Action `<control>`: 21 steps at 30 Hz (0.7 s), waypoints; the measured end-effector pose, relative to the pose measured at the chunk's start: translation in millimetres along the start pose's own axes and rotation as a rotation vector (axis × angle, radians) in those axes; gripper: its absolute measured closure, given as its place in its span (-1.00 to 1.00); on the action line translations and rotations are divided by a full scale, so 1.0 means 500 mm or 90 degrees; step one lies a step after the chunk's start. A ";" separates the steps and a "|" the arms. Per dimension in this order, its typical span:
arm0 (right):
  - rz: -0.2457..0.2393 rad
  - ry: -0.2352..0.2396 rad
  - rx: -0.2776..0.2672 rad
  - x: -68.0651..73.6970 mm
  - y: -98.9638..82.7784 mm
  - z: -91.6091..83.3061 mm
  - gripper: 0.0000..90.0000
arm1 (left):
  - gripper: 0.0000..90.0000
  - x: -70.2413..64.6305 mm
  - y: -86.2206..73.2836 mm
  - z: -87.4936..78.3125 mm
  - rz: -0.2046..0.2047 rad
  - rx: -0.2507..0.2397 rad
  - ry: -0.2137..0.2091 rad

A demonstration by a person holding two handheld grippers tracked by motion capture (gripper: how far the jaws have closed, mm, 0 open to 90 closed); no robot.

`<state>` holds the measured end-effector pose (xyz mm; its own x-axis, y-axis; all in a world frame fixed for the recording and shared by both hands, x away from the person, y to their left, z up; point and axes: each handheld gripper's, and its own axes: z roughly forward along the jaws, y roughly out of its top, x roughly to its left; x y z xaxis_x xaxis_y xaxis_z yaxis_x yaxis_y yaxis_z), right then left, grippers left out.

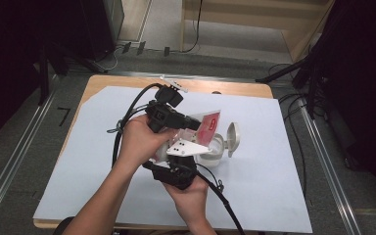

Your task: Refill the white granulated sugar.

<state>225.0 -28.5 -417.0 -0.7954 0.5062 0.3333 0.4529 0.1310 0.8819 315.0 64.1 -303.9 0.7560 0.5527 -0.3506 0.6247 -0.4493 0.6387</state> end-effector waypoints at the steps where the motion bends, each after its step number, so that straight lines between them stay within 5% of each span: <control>1: -0.001 0.002 0.002 -0.001 0.000 -0.001 0.42 | 0.86 0.000 0.000 0.000 0.000 0.001 0.001; 21: -0.001 0.000 0.001 -0.001 -0.003 -0.001 0.42 | 0.86 0.003 -0.001 0.003 -0.002 0.004 -0.005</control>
<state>224.8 -29.2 -418.3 -0.7961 0.5058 0.3321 0.4521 0.1324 0.8821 315.9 64.1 -305.5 0.7551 0.5493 -0.3579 0.6287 -0.4519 0.6329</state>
